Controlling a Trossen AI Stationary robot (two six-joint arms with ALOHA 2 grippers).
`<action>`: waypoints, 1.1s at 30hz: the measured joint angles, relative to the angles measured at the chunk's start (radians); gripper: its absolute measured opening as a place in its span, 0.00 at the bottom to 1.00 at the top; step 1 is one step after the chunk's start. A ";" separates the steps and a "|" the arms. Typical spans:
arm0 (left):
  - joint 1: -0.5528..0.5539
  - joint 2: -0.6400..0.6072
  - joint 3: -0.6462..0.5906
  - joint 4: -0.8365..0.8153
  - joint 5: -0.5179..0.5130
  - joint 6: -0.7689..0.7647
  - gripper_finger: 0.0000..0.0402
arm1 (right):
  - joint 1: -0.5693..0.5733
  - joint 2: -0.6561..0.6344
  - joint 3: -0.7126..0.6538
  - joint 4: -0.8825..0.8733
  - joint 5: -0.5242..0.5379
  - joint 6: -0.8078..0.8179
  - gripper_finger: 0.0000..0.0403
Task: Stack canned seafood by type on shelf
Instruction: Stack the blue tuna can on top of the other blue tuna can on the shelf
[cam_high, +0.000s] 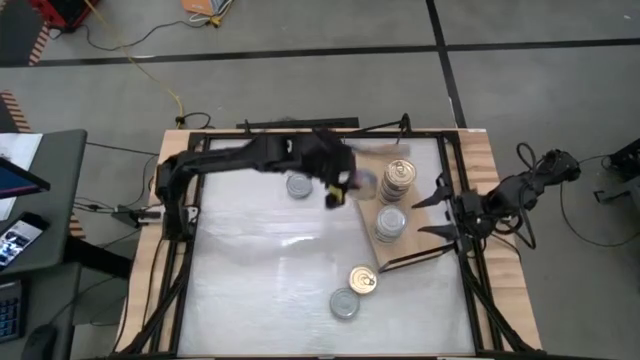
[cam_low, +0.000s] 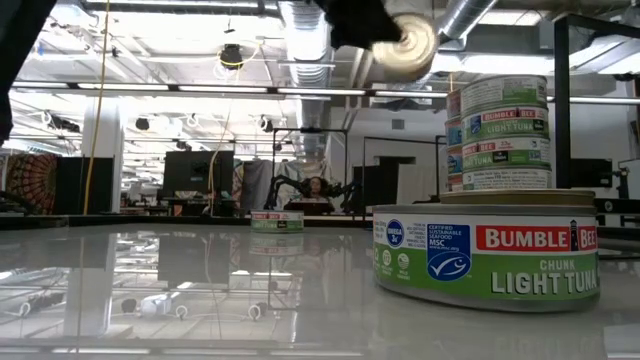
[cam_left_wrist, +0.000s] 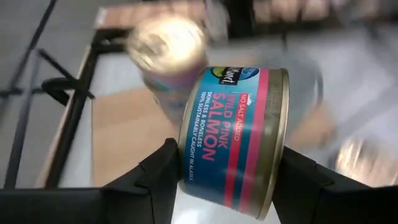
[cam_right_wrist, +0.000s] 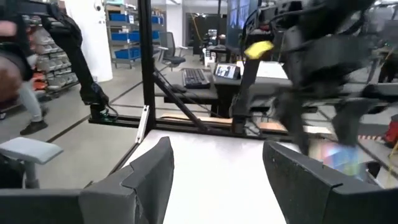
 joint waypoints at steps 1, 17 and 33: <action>0.019 -0.002 0.000 0.042 0.030 -0.069 0.49 | 0.000 -0.006 0.000 0.003 0.008 -0.006 0.67; 0.146 0.130 0.002 0.527 0.240 -0.693 0.49 | 0.000 -0.029 0.000 0.007 0.023 -0.063 0.67; 0.107 0.191 0.002 0.614 0.224 -0.780 0.49 | 0.001 -0.037 0.000 0.004 0.023 -0.084 0.67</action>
